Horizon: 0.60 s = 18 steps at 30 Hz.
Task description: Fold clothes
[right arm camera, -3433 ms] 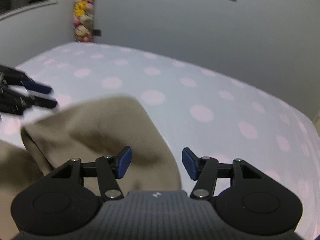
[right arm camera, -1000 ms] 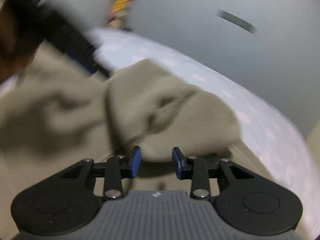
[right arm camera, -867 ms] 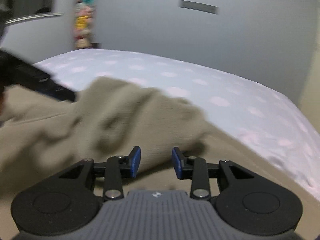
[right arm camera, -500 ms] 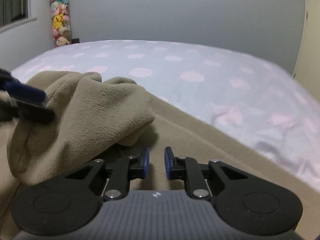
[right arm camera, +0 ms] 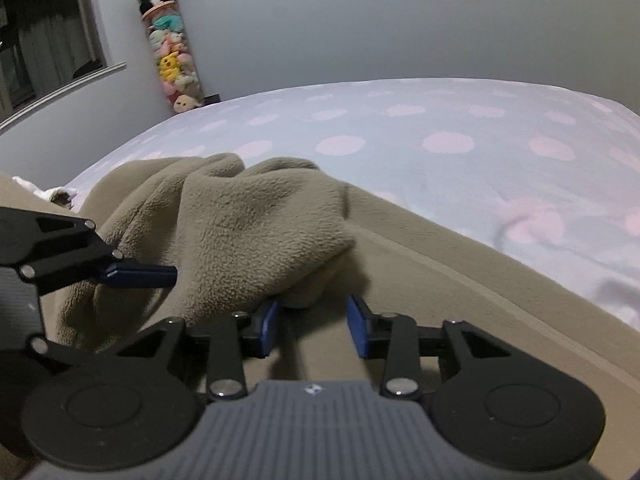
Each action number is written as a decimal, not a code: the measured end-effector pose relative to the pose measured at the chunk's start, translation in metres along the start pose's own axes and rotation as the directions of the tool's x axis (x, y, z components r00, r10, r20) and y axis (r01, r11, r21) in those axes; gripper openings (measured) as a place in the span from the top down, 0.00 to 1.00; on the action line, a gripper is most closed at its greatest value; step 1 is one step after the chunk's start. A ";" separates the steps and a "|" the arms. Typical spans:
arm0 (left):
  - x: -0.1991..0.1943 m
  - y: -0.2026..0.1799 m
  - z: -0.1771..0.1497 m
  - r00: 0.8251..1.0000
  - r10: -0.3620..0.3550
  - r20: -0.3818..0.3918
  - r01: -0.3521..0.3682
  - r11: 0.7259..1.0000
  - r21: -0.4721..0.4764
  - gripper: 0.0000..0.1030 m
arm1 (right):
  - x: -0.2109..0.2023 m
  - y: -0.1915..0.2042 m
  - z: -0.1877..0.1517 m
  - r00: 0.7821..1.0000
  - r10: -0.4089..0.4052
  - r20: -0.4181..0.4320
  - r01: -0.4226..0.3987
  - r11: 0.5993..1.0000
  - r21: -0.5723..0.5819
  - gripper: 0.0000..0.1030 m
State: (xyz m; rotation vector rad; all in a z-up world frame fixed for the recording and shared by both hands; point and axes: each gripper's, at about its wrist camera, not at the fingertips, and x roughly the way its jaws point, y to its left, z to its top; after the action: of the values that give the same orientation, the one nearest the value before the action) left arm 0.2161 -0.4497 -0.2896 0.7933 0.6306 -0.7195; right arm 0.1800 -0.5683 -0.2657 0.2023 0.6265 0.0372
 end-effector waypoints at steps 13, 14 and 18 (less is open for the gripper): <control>-0.025 0.046 -0.005 0.987 -0.161 -0.009 0.157 0.969 -0.190 0.92 | 0.029 -0.010 0.008 0.989 -0.127 0.082 0.121 0.990 0.077 0.99; -0.024 0.047 -0.006 0.986 -0.165 -0.008 0.160 0.967 -0.199 0.92 | 0.029 -0.016 0.009 0.988 -0.123 0.097 0.113 0.988 0.109 0.99; -0.020 0.051 -0.010 0.984 -0.179 -0.005 0.173 0.956 -0.237 0.92 | 0.031 -0.034 0.015 0.998 -0.054 0.032 0.047 0.982 0.181 0.95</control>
State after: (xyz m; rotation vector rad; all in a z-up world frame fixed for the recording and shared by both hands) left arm 0.2411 -0.4098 -0.2603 0.5319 0.8020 -0.7802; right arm 0.2131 -0.6015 -0.2784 0.3615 0.5979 -0.0727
